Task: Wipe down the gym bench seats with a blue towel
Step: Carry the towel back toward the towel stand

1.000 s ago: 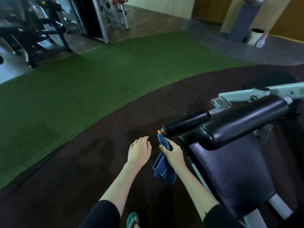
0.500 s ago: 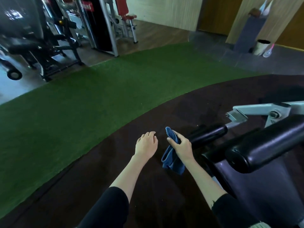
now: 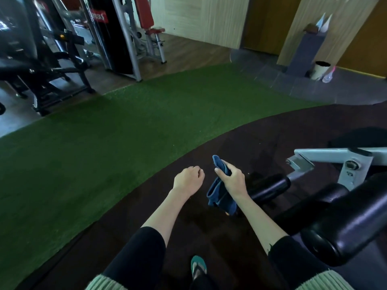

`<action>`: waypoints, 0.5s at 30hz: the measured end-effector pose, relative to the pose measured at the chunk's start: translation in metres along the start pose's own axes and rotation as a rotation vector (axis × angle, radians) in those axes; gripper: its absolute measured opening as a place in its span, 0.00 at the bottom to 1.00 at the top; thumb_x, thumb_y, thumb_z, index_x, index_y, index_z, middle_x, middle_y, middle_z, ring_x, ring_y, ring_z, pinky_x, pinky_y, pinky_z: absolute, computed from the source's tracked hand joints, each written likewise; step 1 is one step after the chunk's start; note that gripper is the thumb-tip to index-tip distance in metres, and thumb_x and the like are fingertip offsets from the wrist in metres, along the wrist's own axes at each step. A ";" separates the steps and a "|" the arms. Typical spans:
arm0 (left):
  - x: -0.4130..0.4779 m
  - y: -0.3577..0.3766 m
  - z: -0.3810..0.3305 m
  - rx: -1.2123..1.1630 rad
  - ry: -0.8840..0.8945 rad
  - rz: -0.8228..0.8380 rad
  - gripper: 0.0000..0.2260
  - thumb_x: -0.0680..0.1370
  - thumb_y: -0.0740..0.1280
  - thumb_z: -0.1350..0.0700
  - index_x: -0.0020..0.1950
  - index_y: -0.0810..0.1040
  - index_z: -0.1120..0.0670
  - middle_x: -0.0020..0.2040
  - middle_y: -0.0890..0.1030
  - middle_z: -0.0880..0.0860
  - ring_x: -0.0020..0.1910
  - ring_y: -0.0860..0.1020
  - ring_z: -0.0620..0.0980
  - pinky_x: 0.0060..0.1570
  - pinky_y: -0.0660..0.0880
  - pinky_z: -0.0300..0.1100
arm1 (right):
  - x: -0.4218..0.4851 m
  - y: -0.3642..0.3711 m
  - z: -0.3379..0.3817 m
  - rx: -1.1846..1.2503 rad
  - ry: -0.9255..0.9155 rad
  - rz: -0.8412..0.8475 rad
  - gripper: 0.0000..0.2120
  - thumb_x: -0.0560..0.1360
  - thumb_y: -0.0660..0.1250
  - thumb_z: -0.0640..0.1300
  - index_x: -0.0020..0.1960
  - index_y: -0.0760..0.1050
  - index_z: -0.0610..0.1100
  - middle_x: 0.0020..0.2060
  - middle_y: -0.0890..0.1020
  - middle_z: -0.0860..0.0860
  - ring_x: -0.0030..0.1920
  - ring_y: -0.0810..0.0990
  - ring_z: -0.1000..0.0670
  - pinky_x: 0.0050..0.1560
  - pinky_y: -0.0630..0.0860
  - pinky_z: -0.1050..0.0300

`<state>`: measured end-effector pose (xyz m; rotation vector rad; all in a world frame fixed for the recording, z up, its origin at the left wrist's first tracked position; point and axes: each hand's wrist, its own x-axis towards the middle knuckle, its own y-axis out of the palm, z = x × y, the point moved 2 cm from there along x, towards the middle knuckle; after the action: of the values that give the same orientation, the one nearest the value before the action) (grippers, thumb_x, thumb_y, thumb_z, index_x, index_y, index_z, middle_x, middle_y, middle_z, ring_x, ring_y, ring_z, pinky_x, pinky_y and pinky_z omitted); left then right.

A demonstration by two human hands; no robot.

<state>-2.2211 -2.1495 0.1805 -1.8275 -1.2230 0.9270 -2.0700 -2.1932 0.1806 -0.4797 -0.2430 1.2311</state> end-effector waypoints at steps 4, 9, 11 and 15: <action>0.063 -0.012 -0.009 0.029 0.045 0.006 0.17 0.81 0.51 0.50 0.53 0.77 0.55 0.52 0.79 0.53 0.50 0.76 0.55 0.47 0.71 0.47 | 0.056 -0.001 0.011 0.000 -0.010 -0.048 0.24 0.76 0.67 0.50 0.68 0.70 0.42 0.61 0.78 0.47 0.63 0.74 0.49 0.60 0.67 0.62; 0.149 -0.039 -0.019 0.022 0.078 -0.010 0.17 0.81 0.51 0.50 0.51 0.77 0.56 0.51 0.79 0.54 0.50 0.77 0.56 0.48 0.73 0.49 | 0.132 -0.003 0.030 0.028 0.017 -0.089 0.24 0.76 0.67 0.50 0.69 0.70 0.43 0.61 0.78 0.48 0.62 0.75 0.51 0.57 0.68 0.65; 0.180 -0.048 -0.020 0.021 0.091 -0.013 0.16 0.81 0.51 0.50 0.50 0.76 0.56 0.50 0.79 0.54 0.48 0.77 0.56 0.46 0.73 0.48 | 0.160 -0.004 0.037 0.031 0.022 -0.108 0.23 0.76 0.67 0.50 0.69 0.70 0.43 0.60 0.79 0.49 0.61 0.75 0.52 0.55 0.68 0.65; 0.241 -0.060 -0.022 0.015 0.126 0.006 0.17 0.80 0.52 0.49 0.51 0.77 0.55 0.50 0.79 0.53 0.48 0.77 0.55 0.45 0.73 0.47 | 0.215 -0.002 0.046 0.032 0.051 -0.154 0.23 0.76 0.67 0.50 0.68 0.71 0.43 0.60 0.79 0.49 0.60 0.76 0.51 0.54 0.69 0.64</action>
<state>-2.1582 -1.9093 0.2041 -1.8495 -1.1301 0.8092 -2.0186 -1.9811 0.2054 -0.4558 -0.2121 1.0699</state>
